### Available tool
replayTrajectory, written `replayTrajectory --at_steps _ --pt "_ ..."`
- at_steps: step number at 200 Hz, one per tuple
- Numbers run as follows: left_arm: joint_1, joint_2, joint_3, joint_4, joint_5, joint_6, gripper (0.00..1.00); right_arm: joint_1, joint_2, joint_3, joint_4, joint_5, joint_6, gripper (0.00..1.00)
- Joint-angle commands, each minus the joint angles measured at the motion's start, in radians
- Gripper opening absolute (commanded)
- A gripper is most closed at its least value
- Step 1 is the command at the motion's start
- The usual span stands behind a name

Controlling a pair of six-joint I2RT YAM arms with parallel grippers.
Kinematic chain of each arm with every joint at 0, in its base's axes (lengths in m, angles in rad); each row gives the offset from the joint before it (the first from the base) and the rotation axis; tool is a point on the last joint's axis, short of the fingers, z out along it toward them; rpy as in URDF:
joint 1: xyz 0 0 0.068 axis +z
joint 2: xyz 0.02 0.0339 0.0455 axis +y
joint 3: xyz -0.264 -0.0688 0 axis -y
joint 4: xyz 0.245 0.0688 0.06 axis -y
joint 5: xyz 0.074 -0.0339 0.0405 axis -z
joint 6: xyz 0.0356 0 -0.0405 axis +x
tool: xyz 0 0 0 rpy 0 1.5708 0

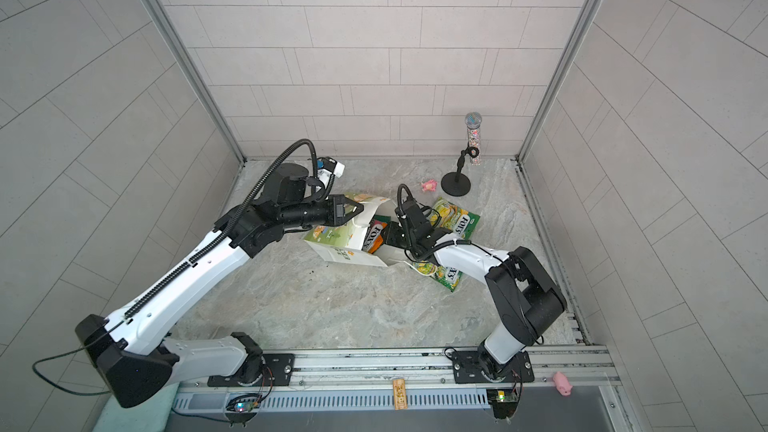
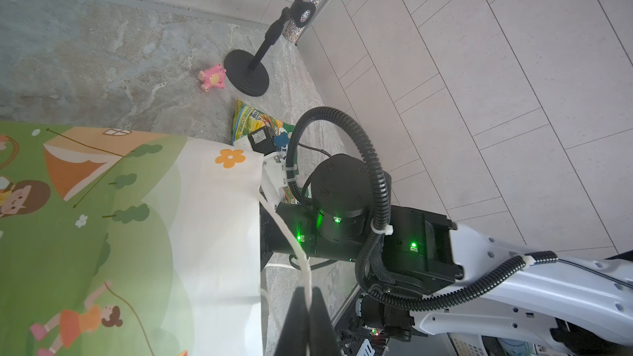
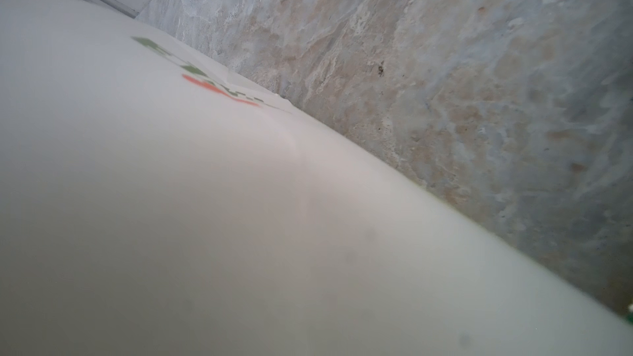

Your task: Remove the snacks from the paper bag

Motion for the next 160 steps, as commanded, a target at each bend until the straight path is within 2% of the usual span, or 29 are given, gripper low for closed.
replayTrajectory --at_steps 1,85,97,119,136,160 --pt "-0.004 -0.005 0.012 0.004 -0.01 0.01 0.0 0.009 -0.008 0.013 0.011 -0.016 0.004 0.4" --pt "-0.004 -0.014 0.011 0.008 -0.056 -0.002 0.0 0.006 -0.369 -0.143 -0.1 0.068 -0.185 0.43" --pt "-0.004 -0.016 0.01 0.007 -0.062 -0.003 0.0 0.005 -0.421 -0.17 -0.091 0.042 -0.205 0.43" --pt "-0.004 -0.02 0.008 0.01 -0.06 -0.003 0.0 0.006 -0.486 -0.21 -0.058 -0.086 -0.307 0.4" --pt "-0.004 -0.018 0.008 0.017 -0.046 -0.003 0.0 0.006 -0.477 -0.201 -0.085 -0.172 -0.352 0.35" --pt "-0.004 -0.018 0.008 0.024 -0.028 -0.003 0.0 0.009 -0.426 -0.199 -0.043 -0.271 -0.354 0.28"
